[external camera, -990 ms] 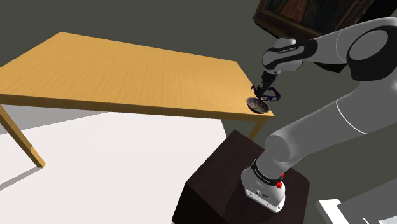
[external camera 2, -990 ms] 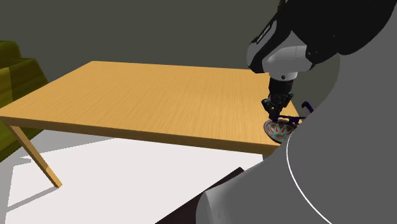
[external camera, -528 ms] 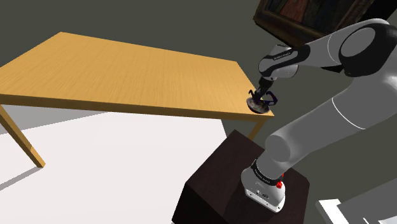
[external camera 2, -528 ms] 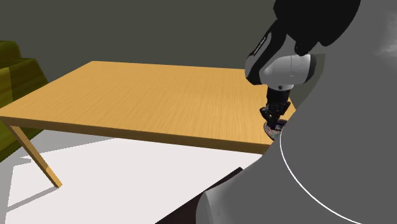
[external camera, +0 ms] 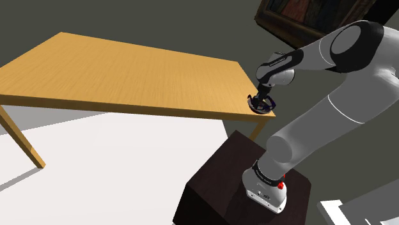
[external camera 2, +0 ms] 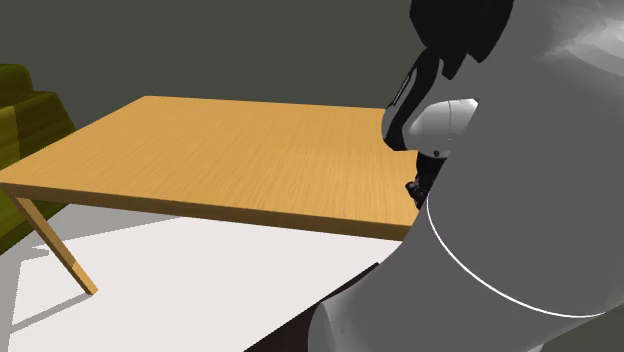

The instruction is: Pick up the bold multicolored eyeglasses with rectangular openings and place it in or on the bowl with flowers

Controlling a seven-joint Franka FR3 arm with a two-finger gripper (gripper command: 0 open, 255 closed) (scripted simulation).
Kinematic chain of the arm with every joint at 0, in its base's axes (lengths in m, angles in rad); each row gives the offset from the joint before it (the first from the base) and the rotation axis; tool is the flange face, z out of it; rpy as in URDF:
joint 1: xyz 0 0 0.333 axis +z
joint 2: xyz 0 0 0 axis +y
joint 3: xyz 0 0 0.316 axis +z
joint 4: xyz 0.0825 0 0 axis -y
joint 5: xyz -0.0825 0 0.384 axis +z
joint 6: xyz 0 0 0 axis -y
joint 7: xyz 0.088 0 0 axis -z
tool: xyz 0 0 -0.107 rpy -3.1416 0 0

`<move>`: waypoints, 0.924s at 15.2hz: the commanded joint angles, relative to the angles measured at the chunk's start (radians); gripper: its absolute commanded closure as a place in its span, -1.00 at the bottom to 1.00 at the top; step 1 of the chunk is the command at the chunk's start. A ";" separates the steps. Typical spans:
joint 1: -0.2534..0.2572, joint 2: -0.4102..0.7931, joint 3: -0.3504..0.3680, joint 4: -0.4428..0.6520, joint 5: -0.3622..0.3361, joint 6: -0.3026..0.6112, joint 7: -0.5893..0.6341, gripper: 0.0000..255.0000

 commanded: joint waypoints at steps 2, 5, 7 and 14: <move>0.001 0.008 -0.002 -0.002 0.004 0.010 -0.003 1.00; 0.001 0.008 -0.002 -0.002 0.004 0.010 -0.003 1.00; 0.001 0.008 -0.002 -0.002 0.004 0.010 -0.003 1.00; -0.001 -0.023 0.006 0.010 -0.010 -0.031 0.008 -1.00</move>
